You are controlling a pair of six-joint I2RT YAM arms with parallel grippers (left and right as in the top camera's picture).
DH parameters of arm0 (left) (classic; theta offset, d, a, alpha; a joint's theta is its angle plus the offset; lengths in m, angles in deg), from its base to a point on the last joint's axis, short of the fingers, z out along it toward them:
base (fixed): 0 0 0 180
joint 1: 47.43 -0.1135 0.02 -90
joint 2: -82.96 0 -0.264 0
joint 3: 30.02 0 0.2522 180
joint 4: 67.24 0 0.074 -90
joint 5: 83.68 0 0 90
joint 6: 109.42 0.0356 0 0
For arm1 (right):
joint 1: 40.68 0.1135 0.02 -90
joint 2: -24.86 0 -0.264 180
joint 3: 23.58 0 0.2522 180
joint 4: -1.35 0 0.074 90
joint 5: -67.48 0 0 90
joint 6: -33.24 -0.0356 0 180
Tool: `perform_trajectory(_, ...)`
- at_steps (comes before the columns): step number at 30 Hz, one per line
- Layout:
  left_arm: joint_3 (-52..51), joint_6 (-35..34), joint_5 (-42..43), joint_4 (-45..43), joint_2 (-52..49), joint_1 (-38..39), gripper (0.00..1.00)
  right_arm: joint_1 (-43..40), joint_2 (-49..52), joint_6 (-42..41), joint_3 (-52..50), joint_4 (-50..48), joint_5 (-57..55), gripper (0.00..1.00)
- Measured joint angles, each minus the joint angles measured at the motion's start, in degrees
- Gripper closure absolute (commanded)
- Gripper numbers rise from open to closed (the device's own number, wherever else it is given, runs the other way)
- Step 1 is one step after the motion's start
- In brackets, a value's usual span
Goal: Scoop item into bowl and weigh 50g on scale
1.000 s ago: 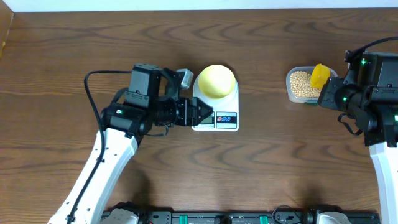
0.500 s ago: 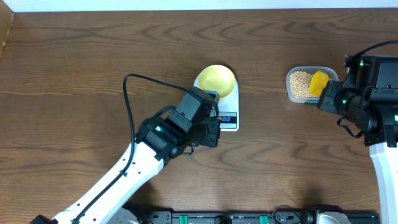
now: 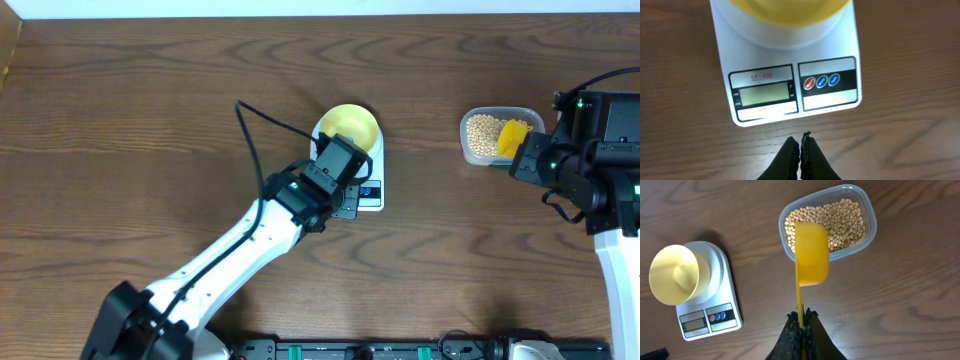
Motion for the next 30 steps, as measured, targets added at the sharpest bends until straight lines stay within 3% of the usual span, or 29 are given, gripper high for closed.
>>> perform_trajectory(11,0.0,1.6,0.8,-8.6,-7.3,0.0,0.93,0.0,0.0,-0.4,0.0,-1.3,0.0,0.98)
perform_trajectory(30,0.0,3.1,1.3,-11.3,-12.6,0.0,0.93,0.0,0.0,-0.4,0.0,-1.1,0.0,0.99)
